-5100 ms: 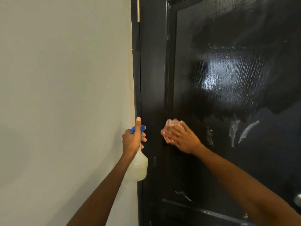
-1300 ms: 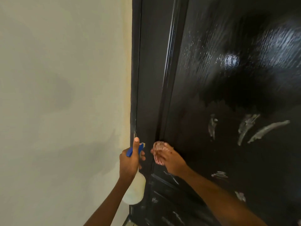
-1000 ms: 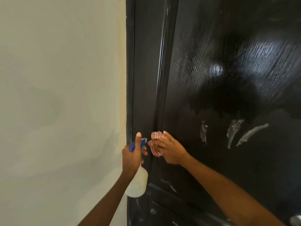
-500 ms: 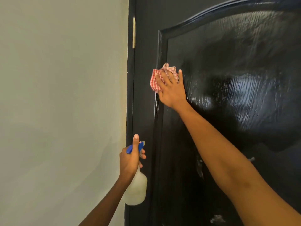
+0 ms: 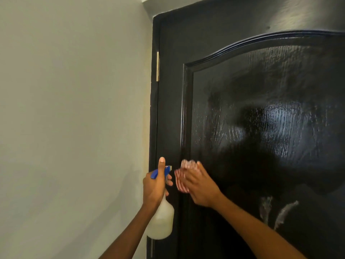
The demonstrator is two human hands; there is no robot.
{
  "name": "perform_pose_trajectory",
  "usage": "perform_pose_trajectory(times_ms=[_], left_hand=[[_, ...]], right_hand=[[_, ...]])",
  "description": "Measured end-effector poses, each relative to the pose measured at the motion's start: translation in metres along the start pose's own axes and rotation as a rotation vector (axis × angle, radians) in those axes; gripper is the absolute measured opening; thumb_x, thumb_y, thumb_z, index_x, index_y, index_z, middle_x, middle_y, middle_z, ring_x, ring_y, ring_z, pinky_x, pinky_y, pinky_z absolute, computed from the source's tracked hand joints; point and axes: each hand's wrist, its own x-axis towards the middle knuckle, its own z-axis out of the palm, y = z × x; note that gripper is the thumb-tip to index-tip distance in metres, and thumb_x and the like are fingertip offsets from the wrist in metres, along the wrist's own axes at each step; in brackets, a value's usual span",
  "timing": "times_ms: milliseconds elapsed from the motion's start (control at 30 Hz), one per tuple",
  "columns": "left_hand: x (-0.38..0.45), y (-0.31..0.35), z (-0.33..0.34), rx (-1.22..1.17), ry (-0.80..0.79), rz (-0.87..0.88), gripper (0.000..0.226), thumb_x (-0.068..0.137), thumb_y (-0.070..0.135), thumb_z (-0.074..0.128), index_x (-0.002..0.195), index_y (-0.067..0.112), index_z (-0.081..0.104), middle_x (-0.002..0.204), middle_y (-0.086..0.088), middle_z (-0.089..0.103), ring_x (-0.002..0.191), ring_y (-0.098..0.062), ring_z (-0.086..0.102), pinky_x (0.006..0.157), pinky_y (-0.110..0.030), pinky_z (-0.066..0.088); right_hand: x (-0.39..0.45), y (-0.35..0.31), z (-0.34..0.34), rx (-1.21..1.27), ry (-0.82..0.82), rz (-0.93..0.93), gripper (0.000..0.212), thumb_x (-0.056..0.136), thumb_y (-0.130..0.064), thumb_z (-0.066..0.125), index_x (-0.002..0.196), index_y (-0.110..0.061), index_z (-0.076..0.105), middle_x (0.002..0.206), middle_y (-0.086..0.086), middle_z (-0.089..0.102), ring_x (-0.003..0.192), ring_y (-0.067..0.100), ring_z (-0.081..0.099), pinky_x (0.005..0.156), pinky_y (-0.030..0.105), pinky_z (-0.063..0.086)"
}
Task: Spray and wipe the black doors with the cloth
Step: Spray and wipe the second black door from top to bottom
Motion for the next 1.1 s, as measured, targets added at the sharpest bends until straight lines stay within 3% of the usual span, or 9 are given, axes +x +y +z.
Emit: perform_pose_trajectory(times_ms=[167,300,467,567,700,800,867,933,1100], left_hand=[[-0.010,0.016,-0.003,0.002,-0.021,0.006,0.066,0.081,0.068,0.043,0.083,0.009,0.071,0.068,-0.009,0.069,0.057,-0.021,0.066,0.047,-0.025,0.051],[-0.032,0.004,-0.002,0.025,-0.065,-0.008,0.069,0.082,0.069,0.044,0.082,0.006,0.071,0.066,-0.009,0.069,0.053,-0.019,0.063,0.047,-0.026,0.050],[-0.056,-0.026,0.012,0.033,-0.129,-0.048,0.072,0.084,0.069,0.043,0.077,0.003,0.071,0.064,-0.011,0.070,0.053,-0.024,0.062,0.046,-0.027,0.050],[-0.062,-0.040,0.025,-0.002,-0.164,-0.111,0.072,0.083,0.067,0.045,0.083,0.000,0.071,0.068,-0.013,0.069,0.055,-0.023,0.064,0.044,-0.025,0.051],[-0.067,-0.050,0.039,-0.041,-0.214,-0.139,0.065,0.085,0.062,0.047,0.087,0.002,0.072,0.072,-0.013,0.069,0.051,-0.015,0.065,0.042,-0.021,0.050],[-0.066,-0.061,0.040,-0.099,-0.243,-0.176,0.063,0.082,0.062,0.048,0.089,0.004,0.072,0.072,-0.012,0.068,0.051,-0.015,0.066,0.041,-0.021,0.051],[-0.064,-0.069,0.038,-0.152,-0.288,-0.236,0.063,0.080,0.061,0.049,0.088,0.002,0.070,0.073,-0.013,0.067,0.049,-0.015,0.066,0.040,-0.023,0.052],[-0.066,-0.074,0.039,-0.139,-0.297,-0.252,0.064,0.082,0.060,0.048,0.088,0.000,0.069,0.072,-0.013,0.066,0.048,-0.014,0.066,0.040,-0.023,0.052],[-0.073,-0.084,0.045,0.015,-0.235,-0.182,0.063,0.098,0.055,0.042,0.094,0.000,0.071,0.072,-0.011,0.067,0.048,-0.010,0.064,0.040,-0.019,0.048]], right_hand=[[-0.042,-0.029,0.031,-0.072,-0.211,-0.242,0.073,0.086,-0.038,0.060,0.155,-0.026,0.039,0.160,0.005,0.039,0.154,0.029,0.020,0.118,0.060,-0.023],[-0.062,-0.016,0.022,-0.074,-0.107,-0.091,0.077,0.083,-0.035,0.062,0.155,-0.028,0.038,0.160,0.003,0.039,0.152,0.029,0.027,0.122,0.061,-0.004],[-0.119,0.018,0.004,0.051,0.132,0.395,0.086,0.083,-0.031,0.065,0.160,-0.020,0.030,0.168,0.005,0.020,0.155,0.027,0.019,0.126,0.051,-0.002],[-0.165,0.037,0.001,0.100,0.257,0.697,0.075,0.089,-0.033,0.053,0.159,-0.016,0.032,0.166,0.011,0.027,0.153,0.032,0.024,0.125,0.056,0.009],[-0.229,0.044,0.003,0.144,0.362,1.186,0.083,0.090,-0.040,0.043,0.162,-0.011,0.015,0.167,0.021,0.016,0.154,0.041,0.010,0.124,0.055,-0.006],[-0.223,0.040,0.003,0.293,0.524,1.474,0.093,0.085,-0.039,0.050,0.162,-0.007,0.009,0.168,0.023,0.008,0.154,0.045,0.004,0.123,0.058,-0.004],[-0.197,0.028,0.012,0.314,0.501,1.414,0.090,0.090,-0.045,0.049,0.161,-0.004,0.011,0.166,0.028,0.008,0.153,0.048,0.004,0.123,0.059,-0.003],[-0.172,0.003,0.030,0.276,0.382,1.153,0.085,0.096,-0.052,0.045,0.161,-0.007,0.013,0.165,0.027,0.011,0.152,0.048,0.009,0.123,0.057,-0.005],[-0.182,-0.064,0.099,0.038,-0.090,0.087,0.083,0.090,-0.036,0.069,0.161,-0.026,0.025,0.167,0.005,0.023,0.154,0.028,0.022,0.124,0.054,-0.001]])
